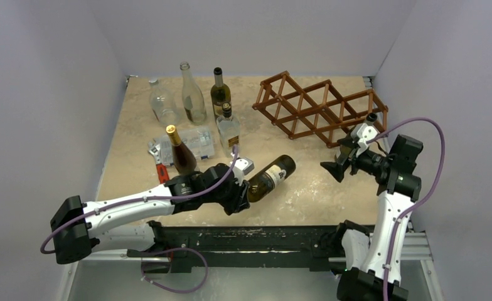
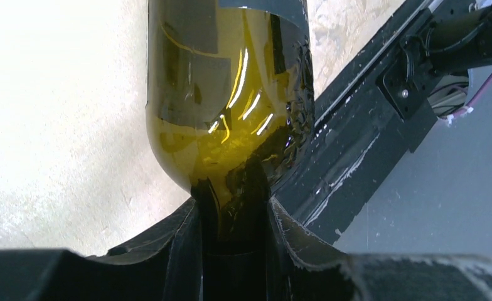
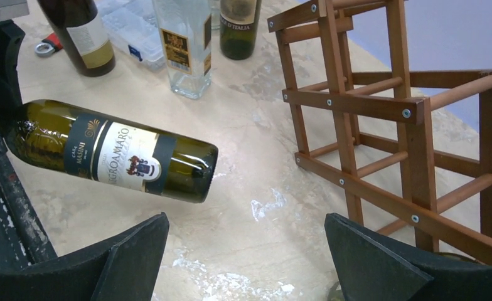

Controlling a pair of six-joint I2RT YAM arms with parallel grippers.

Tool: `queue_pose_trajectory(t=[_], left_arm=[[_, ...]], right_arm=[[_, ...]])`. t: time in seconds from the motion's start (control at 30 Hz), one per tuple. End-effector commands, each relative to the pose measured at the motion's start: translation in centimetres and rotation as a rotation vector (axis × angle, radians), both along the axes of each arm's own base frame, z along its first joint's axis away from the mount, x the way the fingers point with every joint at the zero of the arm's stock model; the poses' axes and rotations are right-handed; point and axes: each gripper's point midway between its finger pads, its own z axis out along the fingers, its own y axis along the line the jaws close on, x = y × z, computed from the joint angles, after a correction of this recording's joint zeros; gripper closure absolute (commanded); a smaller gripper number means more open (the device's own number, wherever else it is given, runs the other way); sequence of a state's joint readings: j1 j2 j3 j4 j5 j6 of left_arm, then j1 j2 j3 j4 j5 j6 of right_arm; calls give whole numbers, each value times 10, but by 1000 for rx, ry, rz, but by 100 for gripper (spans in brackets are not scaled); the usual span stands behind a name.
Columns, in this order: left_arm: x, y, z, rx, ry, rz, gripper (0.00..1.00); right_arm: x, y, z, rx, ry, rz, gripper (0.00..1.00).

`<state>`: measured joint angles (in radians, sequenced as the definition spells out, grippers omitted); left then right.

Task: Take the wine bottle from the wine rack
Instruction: Adjust the wine bottle.

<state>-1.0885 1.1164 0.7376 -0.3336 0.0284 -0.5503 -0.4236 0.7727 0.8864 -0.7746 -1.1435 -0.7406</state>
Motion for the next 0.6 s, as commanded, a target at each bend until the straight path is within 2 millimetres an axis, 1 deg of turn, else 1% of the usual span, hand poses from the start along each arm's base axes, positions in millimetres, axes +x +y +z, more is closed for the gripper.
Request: queue_pose_trajectory(t=[0.0, 0.1, 0.2, 0.37, 0.43, 0.5, 0.57], left_arm=[[1, -18, 51, -184, -22, -19, 100], [-3, -19, 51, -197, 10, -34, 100], [-8, -21, 53, -213, 46, -52, 100], [-15, -27, 60, -248, 116, -86, 100], [-18, -30, 62, -257, 144, -97, 100], [-19, -33, 63, -265, 167, -105, 100], [-21, -36, 63, -268, 193, -109, 100]], right_arm=[[-10, 7, 7, -72, -40, 113, 1], [-11, 9, 8, -94, -44, 159, 1], [-11, 18, 11, -108, -45, 225, 1], [-10, 45, 3, -162, -27, 348, 1], [-12, 56, -1, -179, -51, 402, 1], [-15, 67, -5, -202, -87, 463, 1], [-22, 80, -12, -224, -121, 541, 1]])
